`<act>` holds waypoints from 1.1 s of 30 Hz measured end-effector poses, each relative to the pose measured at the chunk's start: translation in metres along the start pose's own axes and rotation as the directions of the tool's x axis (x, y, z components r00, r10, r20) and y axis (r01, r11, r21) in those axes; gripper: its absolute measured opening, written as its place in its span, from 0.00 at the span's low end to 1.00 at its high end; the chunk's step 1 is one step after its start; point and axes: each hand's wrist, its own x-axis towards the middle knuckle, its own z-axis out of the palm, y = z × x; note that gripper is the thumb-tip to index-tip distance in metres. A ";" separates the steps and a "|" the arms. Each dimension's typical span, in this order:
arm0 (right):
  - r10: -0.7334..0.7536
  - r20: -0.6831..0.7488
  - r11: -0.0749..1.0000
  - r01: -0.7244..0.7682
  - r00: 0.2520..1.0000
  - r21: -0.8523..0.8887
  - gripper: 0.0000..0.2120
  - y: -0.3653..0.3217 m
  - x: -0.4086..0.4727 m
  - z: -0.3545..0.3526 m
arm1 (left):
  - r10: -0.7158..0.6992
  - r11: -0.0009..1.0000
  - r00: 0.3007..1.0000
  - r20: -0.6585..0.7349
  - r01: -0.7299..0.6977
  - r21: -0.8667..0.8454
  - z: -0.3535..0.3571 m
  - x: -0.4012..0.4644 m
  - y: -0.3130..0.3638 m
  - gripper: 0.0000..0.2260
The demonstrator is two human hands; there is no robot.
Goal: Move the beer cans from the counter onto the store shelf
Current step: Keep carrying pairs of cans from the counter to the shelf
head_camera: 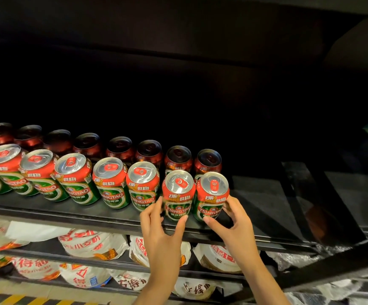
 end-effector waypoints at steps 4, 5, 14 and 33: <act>0.002 -0.021 1.000 -0.002 1.000 -0.014 0.29 0.001 0.000 0.002 | -0.020 1.000 0.999 -0.042 0.020 -0.018 0.003 0.001 0.001 0.28; 0.005 -0.023 1.000 -0.005 1.000 -0.021 0.29 0.001 0.000 0.003 | -0.038 0.999 0.998 -0.052 0.037 -0.026 0.004 0.002 0.001 0.27; 0.006 -0.043 0.996 -0.010 0.999 -0.094 0.29 0.002 0.002 0.007 | -0.002 1.000 0.995 -0.098 0.000 -0.012 0.005 0.000 -0.002 0.26; 0.086 -0.020 0.972 -0.089 0.996 -0.220 0.32 -0.013 -0.012 0.011 | 0.007 1.000 0.991 0.130 -0.006 -0.005 -0.023 0.004 0.000 0.22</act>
